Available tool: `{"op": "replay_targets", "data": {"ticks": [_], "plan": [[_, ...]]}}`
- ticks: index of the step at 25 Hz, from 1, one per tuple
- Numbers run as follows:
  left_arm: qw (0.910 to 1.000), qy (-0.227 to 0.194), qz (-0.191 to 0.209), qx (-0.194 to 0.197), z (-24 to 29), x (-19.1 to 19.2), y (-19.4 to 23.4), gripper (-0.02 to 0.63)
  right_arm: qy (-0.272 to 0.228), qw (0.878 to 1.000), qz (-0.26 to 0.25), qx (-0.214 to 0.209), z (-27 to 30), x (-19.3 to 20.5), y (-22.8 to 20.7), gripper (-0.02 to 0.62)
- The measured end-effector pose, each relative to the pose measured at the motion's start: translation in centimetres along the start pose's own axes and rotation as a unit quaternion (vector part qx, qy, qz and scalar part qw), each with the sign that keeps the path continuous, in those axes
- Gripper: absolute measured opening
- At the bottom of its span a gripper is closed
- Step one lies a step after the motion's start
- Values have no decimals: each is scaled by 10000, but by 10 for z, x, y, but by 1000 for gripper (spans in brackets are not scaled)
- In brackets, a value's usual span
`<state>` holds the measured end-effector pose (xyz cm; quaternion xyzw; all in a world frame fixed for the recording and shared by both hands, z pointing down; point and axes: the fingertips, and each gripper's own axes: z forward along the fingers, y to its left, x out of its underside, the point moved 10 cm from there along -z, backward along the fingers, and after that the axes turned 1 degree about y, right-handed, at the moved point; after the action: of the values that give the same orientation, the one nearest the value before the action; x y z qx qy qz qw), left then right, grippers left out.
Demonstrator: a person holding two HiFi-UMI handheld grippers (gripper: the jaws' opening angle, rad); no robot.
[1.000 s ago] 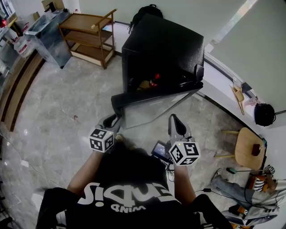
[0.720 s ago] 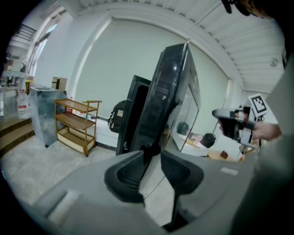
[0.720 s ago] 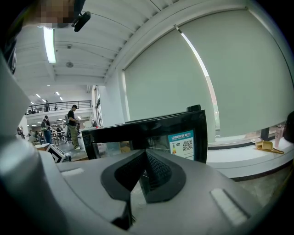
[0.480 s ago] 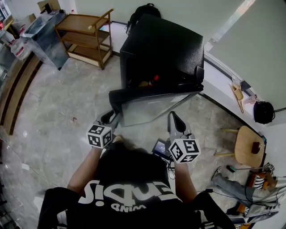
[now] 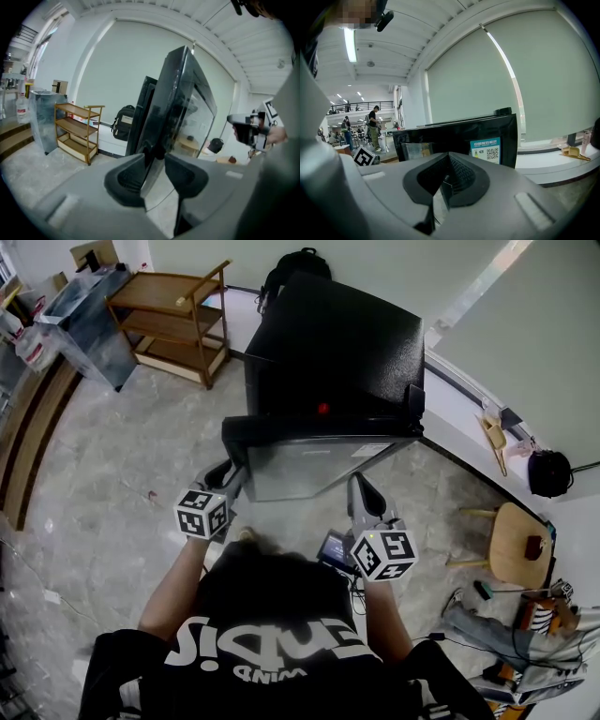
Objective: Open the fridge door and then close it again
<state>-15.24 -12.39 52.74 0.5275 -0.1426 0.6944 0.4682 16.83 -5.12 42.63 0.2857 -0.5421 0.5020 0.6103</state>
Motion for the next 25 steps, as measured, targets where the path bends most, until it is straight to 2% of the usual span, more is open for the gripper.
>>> {"op": "replay_targets", "data": {"ticks": [25], "plan": [[9997, 37, 77, 224, 63, -44, 49, 130, 42, 9998, 45, 196, 37, -7, -3, -2]]}}
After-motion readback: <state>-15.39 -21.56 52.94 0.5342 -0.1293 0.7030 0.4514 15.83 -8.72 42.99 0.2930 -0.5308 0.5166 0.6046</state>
